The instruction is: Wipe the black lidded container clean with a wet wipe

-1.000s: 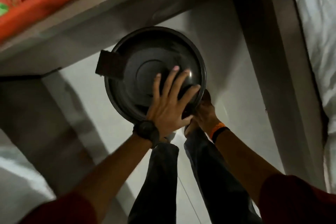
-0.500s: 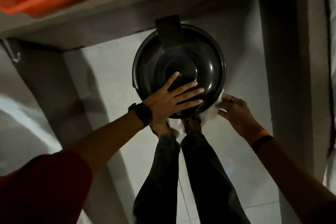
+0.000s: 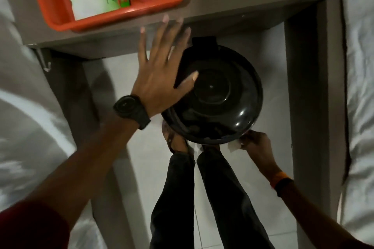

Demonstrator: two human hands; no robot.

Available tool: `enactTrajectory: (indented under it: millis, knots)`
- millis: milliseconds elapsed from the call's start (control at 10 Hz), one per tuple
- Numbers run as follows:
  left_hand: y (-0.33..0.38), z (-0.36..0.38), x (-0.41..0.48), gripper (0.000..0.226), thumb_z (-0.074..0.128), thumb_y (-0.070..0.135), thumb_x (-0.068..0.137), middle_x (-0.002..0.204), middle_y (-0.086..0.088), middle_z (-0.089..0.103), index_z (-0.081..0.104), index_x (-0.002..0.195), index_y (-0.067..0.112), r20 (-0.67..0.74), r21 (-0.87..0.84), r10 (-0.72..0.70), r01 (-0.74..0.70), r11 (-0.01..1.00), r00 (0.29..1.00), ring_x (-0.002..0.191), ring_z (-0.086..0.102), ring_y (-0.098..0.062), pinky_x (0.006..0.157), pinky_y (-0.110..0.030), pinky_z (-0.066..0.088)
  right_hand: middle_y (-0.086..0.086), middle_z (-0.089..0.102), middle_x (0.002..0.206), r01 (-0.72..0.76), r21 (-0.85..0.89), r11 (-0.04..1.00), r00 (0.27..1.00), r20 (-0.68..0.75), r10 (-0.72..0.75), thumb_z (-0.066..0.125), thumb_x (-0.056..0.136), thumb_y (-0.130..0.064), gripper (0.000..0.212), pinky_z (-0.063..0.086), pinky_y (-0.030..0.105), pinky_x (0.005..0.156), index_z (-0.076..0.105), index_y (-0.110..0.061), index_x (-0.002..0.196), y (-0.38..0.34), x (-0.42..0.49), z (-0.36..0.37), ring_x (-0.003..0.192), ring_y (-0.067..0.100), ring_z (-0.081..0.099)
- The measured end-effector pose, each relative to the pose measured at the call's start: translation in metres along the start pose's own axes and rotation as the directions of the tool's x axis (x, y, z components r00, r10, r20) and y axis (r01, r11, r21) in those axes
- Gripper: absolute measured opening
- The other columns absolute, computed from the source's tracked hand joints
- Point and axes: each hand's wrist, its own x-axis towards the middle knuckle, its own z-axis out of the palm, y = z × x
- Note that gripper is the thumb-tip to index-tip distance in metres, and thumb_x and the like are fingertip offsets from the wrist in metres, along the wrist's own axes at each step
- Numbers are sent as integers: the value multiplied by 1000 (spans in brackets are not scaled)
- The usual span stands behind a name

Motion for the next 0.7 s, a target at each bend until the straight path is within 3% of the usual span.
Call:
enactTrajectory:
  millis: [100,200,300,400,500,600,700]
  knots:
    - [-16,-41,33,71,30,56,100,165,-11,18,22,155,13,-15,58,-79,79,995,997,153,12,-34,122,-64,9,13,79,100,164,-48,985,987,1,-164,68,94,-8,12,60,24,85,78,-14,96,-39,-10,9,91,28,75]
    - [-26,-62,55,67,24,54,101,165,-11,15,21,155,16,-10,50,-175,175,983,985,154,10,-31,124,-59,9,12,78,101,368,-231,901,926,-1,-379,71,92,-10,11,51,6,75,79,-11,98,-64,1,20,83,16,68]
    - [-44,-78,79,66,25,57,99,163,-10,23,28,152,17,-19,17,-282,282,959,959,152,17,-29,125,-53,11,12,77,108,424,-399,813,895,44,-445,63,96,-15,18,60,37,85,79,-13,105,-93,49,48,94,24,71]
    - [-51,-75,81,67,28,58,97,154,-13,37,38,146,14,-24,-21,-285,284,958,958,146,30,-31,123,-49,19,11,75,121,420,-497,759,900,122,-418,60,97,-16,24,56,45,98,75,-15,116,-105,83,66,113,30,69]
    - [-48,-68,73,68,32,60,95,148,-15,44,41,141,12,33,-32,-282,283,959,959,140,36,-33,120,-51,23,17,72,128,379,-569,729,925,207,-319,54,100,-16,35,53,48,105,68,-15,132,-107,108,85,122,36,67]
    - [-42,-66,69,73,29,64,93,154,-14,37,36,146,13,43,51,-292,290,956,955,146,29,-32,122,-54,19,18,74,120,410,-526,745,910,182,-373,48,104,-20,32,57,48,95,68,-11,127,-105,92,74,113,36,70]
    - [-34,-86,82,81,26,68,92,164,-14,19,21,154,16,8,161,-298,293,942,955,153,12,-32,123,-64,6,10,74,100,465,-558,687,880,209,-426,47,106,-29,28,52,30,70,70,-14,109,-51,7,19,90,28,74]
